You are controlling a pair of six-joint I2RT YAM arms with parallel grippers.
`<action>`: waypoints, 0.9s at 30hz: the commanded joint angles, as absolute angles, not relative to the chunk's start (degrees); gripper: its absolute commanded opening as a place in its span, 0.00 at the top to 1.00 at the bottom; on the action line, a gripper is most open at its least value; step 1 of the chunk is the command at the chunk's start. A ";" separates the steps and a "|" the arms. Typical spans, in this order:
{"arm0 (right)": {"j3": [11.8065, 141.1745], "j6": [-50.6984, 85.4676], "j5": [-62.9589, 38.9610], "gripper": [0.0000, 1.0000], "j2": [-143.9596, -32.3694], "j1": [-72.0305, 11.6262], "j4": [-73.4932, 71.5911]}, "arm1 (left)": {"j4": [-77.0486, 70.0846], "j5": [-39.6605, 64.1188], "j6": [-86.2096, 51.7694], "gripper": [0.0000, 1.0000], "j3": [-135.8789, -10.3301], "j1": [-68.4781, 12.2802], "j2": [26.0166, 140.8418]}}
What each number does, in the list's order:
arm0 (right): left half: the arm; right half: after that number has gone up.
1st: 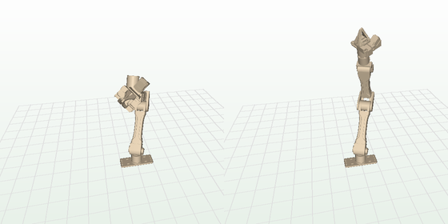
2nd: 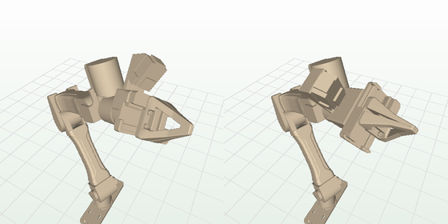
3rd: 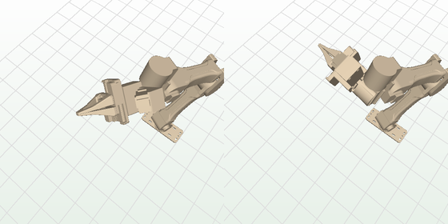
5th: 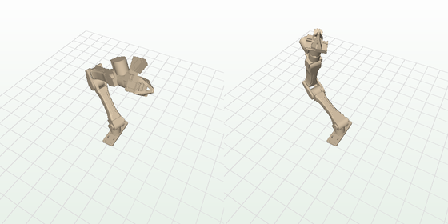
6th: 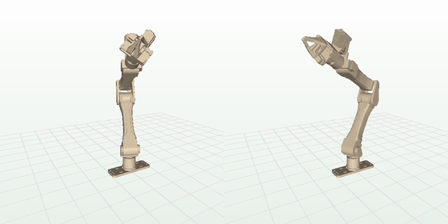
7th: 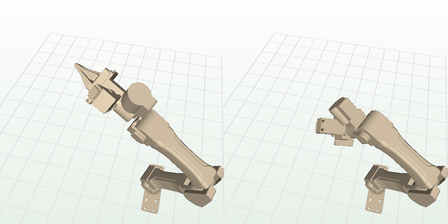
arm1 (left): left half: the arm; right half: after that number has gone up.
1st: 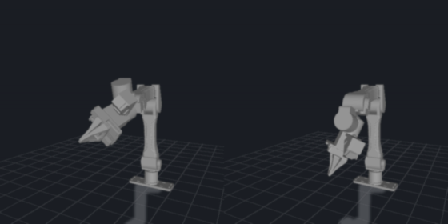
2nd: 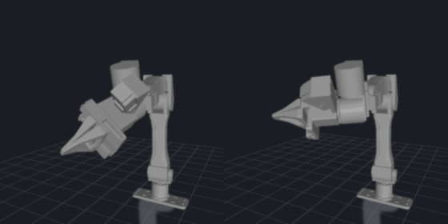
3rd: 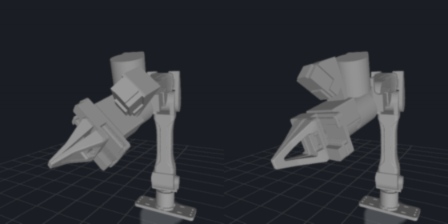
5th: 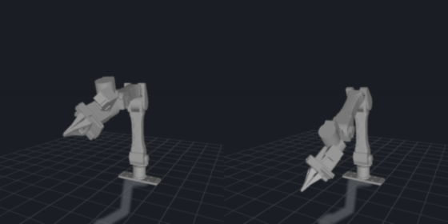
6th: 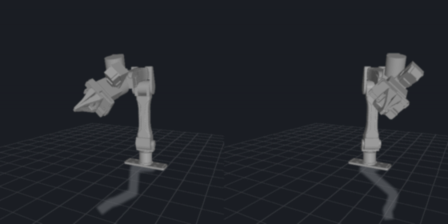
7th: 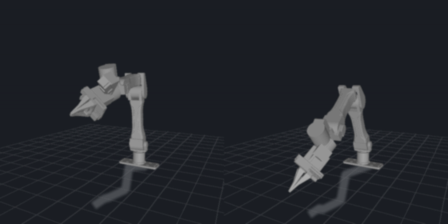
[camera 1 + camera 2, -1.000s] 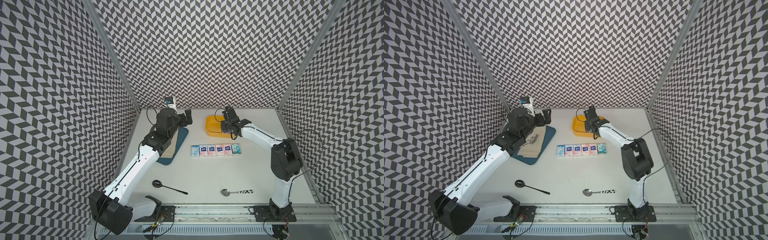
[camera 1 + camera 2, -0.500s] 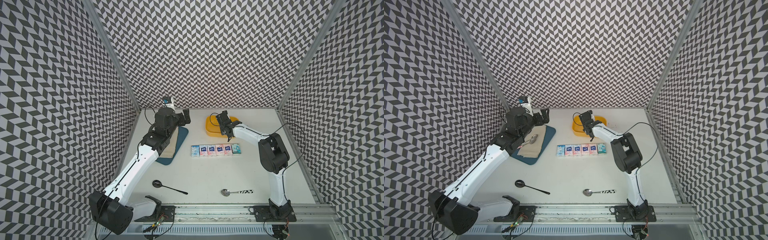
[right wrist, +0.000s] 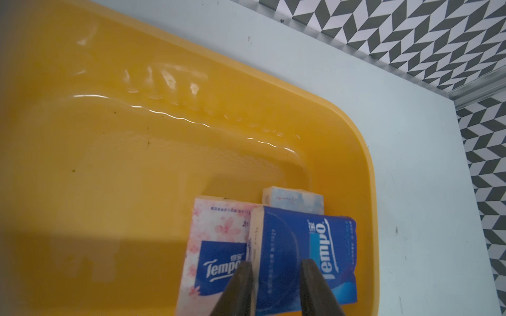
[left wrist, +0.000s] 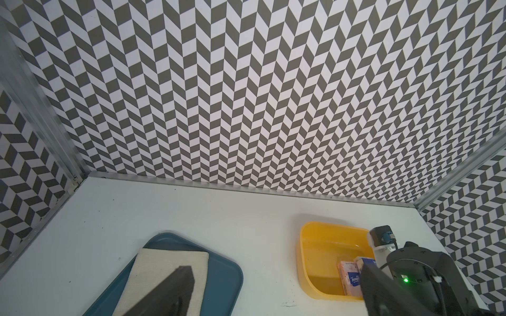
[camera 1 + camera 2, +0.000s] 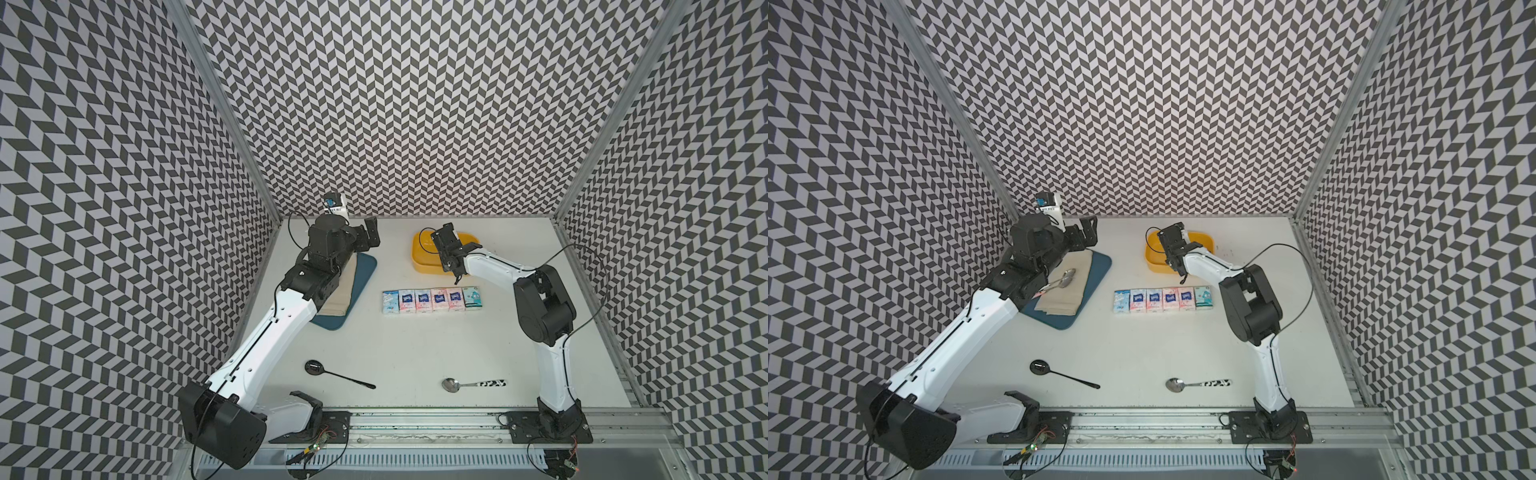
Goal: Take the pocket tissues out of the storage box
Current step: Pick up the pocket tissues from the storage box.
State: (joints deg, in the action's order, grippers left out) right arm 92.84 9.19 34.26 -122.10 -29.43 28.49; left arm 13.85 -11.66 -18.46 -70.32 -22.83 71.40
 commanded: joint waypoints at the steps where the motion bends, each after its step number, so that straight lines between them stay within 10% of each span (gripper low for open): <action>1: 92.17 9.26 33.57 0.79 -122.72 -28.67 26.20 | 14.50 -11.04 -17.61 0.01 -72.86 -22.59 70.93; 27: 86.88 12.28 17.44 1.00 -109.07 -23.48 16.33 | 14.59 -11.31 -17.50 0.01 -73.65 -22.58 70.92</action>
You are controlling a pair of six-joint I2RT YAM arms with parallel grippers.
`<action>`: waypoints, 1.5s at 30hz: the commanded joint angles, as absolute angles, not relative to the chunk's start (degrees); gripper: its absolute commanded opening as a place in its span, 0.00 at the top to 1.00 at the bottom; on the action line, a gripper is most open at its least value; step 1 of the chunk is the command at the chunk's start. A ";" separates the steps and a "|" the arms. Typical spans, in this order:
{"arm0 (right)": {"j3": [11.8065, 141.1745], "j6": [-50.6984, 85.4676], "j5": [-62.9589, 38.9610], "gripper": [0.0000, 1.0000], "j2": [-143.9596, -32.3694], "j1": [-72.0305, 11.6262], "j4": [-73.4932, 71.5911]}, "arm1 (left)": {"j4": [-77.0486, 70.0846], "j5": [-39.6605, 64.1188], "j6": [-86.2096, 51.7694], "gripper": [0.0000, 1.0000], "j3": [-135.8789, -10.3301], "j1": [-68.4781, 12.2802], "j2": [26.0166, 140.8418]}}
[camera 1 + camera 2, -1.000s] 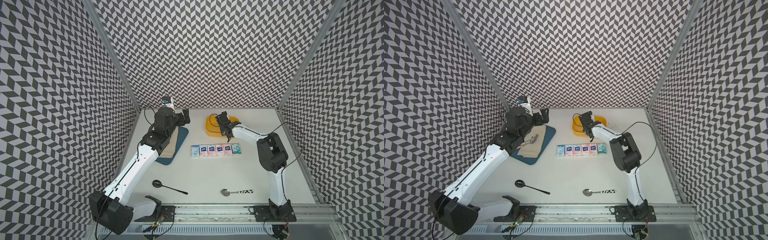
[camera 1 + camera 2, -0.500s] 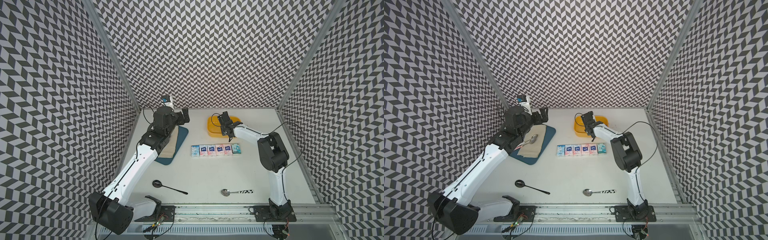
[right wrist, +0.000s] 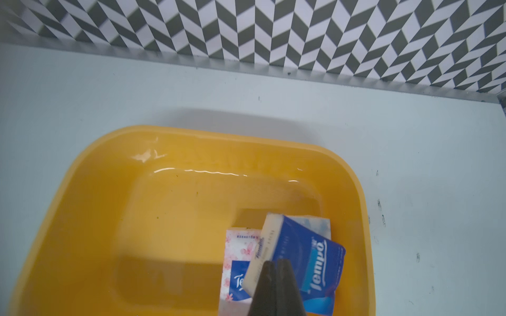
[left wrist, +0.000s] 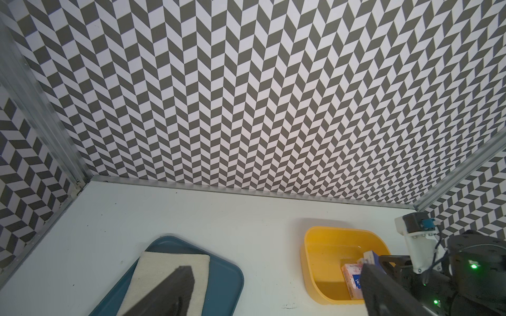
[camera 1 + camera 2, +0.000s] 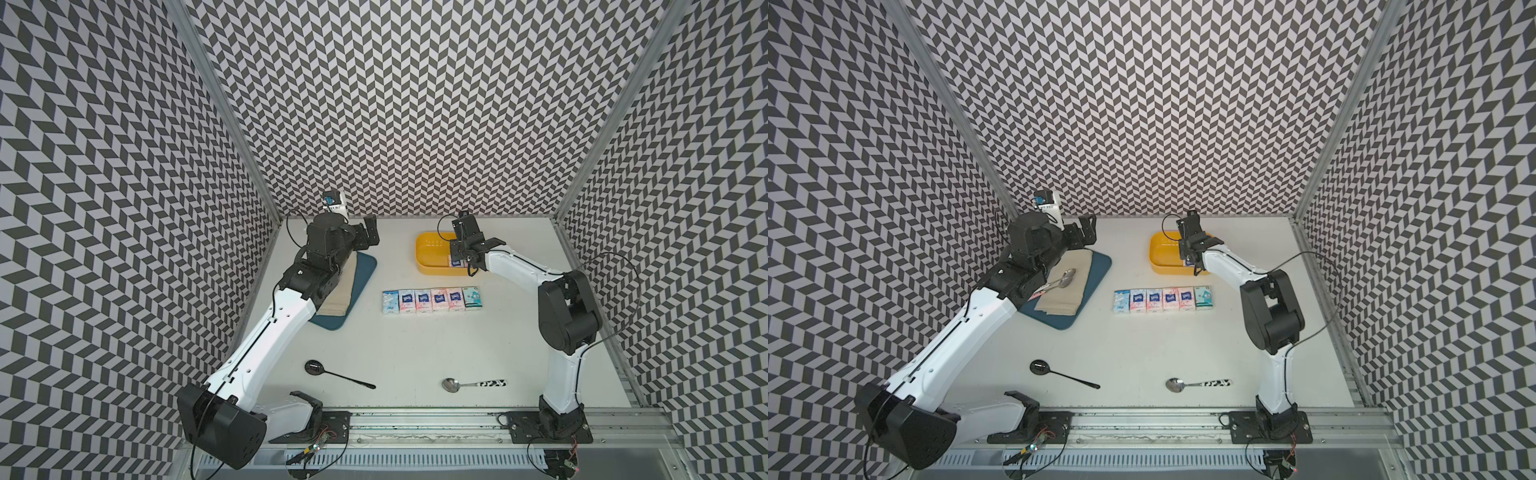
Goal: Take the pocket tissues out of the storage box
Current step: Pick up the pocket tissues from the storage box.
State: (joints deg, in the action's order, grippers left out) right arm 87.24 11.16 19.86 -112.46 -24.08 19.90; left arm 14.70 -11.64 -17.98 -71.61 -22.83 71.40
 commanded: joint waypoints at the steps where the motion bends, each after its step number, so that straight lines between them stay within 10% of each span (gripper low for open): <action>1: 86.87 12.39 16.96 1.00 -108.60 -23.22 16.27 | 14.59 -11.25 -17.49 0.01 -73.70 -22.59 70.91; 6: 85.12 12.16 14.74 0.99 -106.10 -21.91 14.90 | 14.59 -11.44 -17.51 0.01 -73.44 -22.59 70.87; 11: 85.49 4.93 8.29 0.57 -108.52 -19.92 15.77 | 14.59 -11.25 -17.67 0.01 -72.76 -22.59 70.59; 21: 87.54 2.24 -13.17 0.16 -112.62 -12.14 19.18 | 14.34 -11.61 -17.28 0.01 -72.69 -22.59 71.17; 45: 86.42 1.15 -14.19 0.18 -117.47 -11.51 19.42 | 13.98 -11.43 -17.05 0.01 -72.85 -22.58 72.07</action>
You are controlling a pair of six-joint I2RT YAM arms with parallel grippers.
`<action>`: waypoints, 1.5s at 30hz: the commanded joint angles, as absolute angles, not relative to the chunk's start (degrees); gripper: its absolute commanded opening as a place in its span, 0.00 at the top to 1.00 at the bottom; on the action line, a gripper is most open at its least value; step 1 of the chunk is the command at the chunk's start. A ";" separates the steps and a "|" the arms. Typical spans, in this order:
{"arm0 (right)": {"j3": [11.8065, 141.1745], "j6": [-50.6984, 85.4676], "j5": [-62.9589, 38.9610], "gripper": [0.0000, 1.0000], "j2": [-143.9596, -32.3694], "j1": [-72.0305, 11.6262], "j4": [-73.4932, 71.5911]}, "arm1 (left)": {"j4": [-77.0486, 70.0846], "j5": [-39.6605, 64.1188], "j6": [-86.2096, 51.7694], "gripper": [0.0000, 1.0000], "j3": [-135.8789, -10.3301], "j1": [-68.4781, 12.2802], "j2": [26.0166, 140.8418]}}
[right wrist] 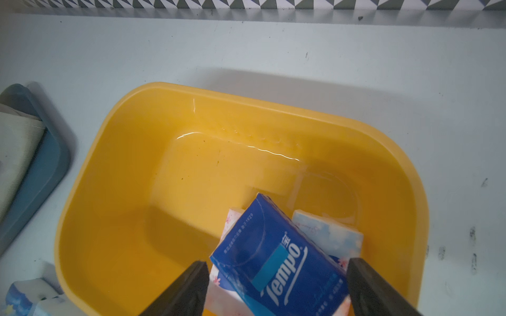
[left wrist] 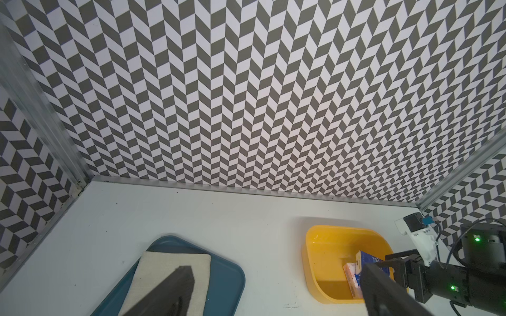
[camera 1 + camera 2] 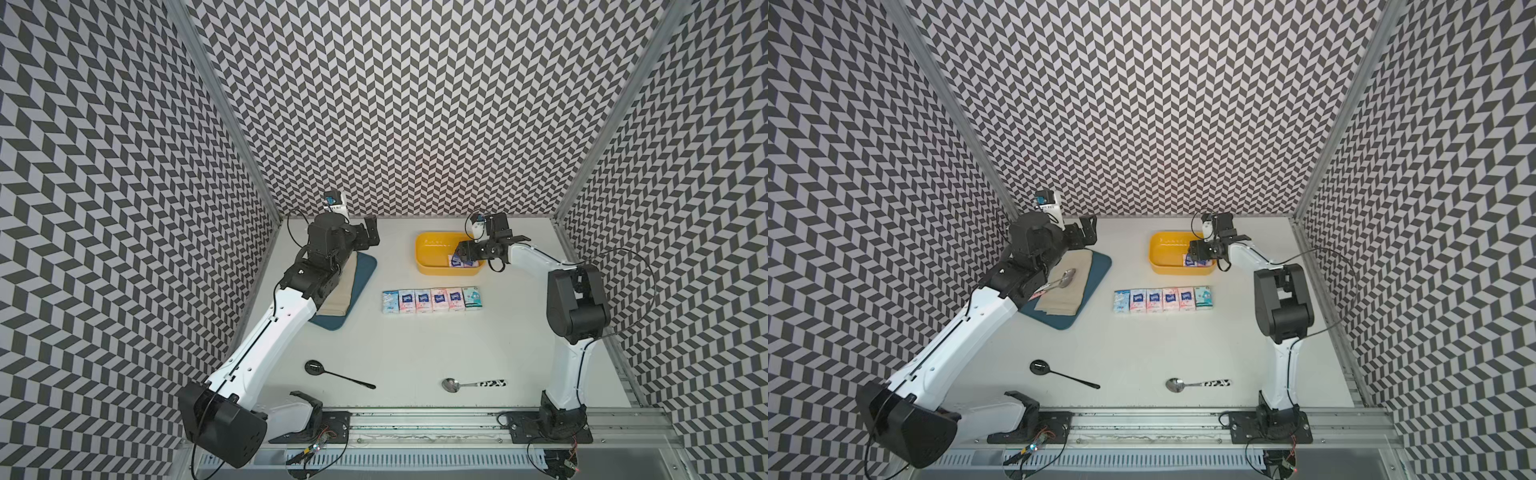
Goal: Take the pocket tissues out of the storage box
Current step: Pick up the pocket tissues from the storage box.
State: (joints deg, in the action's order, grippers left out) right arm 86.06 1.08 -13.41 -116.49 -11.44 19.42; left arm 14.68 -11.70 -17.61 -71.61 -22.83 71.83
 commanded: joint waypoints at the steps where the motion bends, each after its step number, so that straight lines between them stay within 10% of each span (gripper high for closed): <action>1: 86.25 1.84 -14.33 0.19 -117.34 -11.60 19.41 | 13.97 -11.28 -17.12 0.01 -72.92 -22.59 72.20; 45: 92.11 -5.67 7.03 0.18 -120.49 -17.58 27.62 | 13.54 -10.56 -17.45 0.01 -73.13 -22.85 72.77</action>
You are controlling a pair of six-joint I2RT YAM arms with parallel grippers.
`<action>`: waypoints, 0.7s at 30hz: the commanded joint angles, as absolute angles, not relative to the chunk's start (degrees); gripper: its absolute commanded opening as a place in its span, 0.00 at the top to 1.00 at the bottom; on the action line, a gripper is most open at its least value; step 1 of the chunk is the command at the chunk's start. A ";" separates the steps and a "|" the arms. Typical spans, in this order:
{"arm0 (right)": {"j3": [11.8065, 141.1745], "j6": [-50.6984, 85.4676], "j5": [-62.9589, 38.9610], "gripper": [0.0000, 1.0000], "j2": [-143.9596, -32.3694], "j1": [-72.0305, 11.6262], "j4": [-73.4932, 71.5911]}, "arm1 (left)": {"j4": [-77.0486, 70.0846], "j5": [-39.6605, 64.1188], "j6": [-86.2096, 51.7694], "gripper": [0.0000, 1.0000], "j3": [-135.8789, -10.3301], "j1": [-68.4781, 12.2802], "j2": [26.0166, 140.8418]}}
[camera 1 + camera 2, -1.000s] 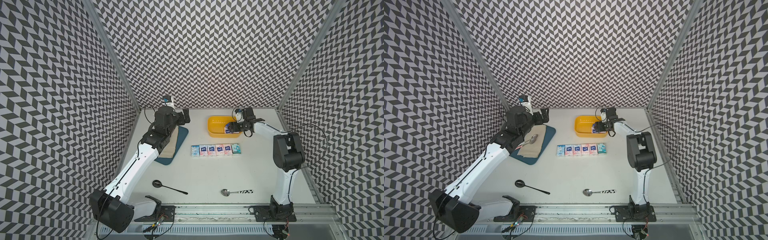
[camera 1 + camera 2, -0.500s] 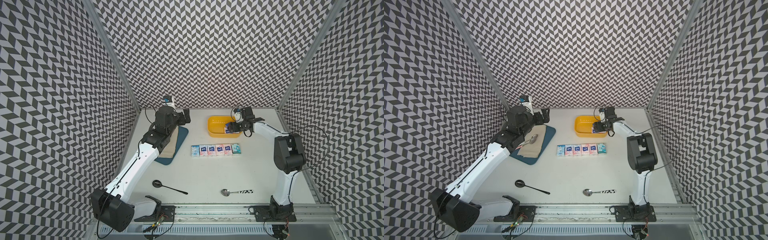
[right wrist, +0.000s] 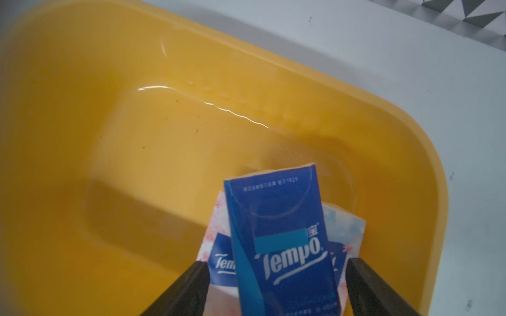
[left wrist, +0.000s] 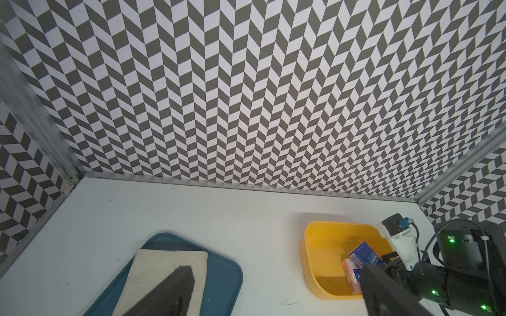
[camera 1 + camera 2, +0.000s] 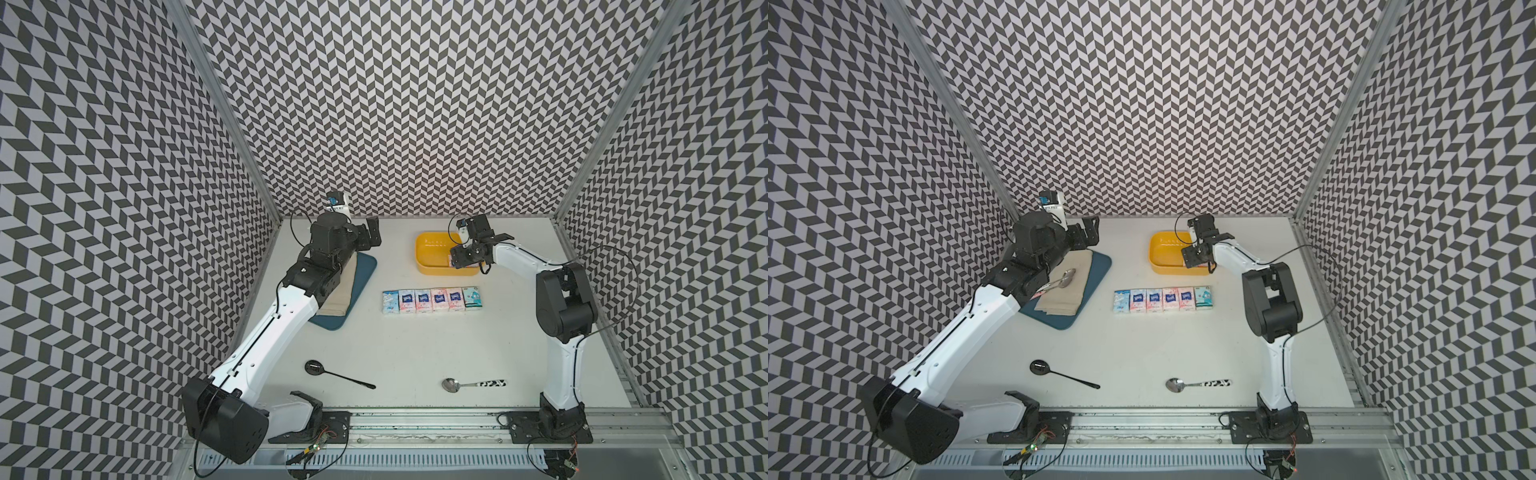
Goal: Take the pocket tissues out of the storage box
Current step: Pick up the pocket tissues from the storage box.
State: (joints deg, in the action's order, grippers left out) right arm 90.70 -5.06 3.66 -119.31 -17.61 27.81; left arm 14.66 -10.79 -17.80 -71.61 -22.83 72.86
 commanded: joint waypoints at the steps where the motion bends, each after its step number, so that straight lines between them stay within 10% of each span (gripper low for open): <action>1: 92.02 -5.83 6.84 0.17 -120.66 -17.58 27.53 | 13.54 -10.57 -17.40 0.01 -73.14 -22.85 72.86; 21: 90.96 -1.40 1.95 0.46 -116.61 -17.36 23.07 | 13.45 -10.57 -17.75 0.01 -71.99 -22.76 71.41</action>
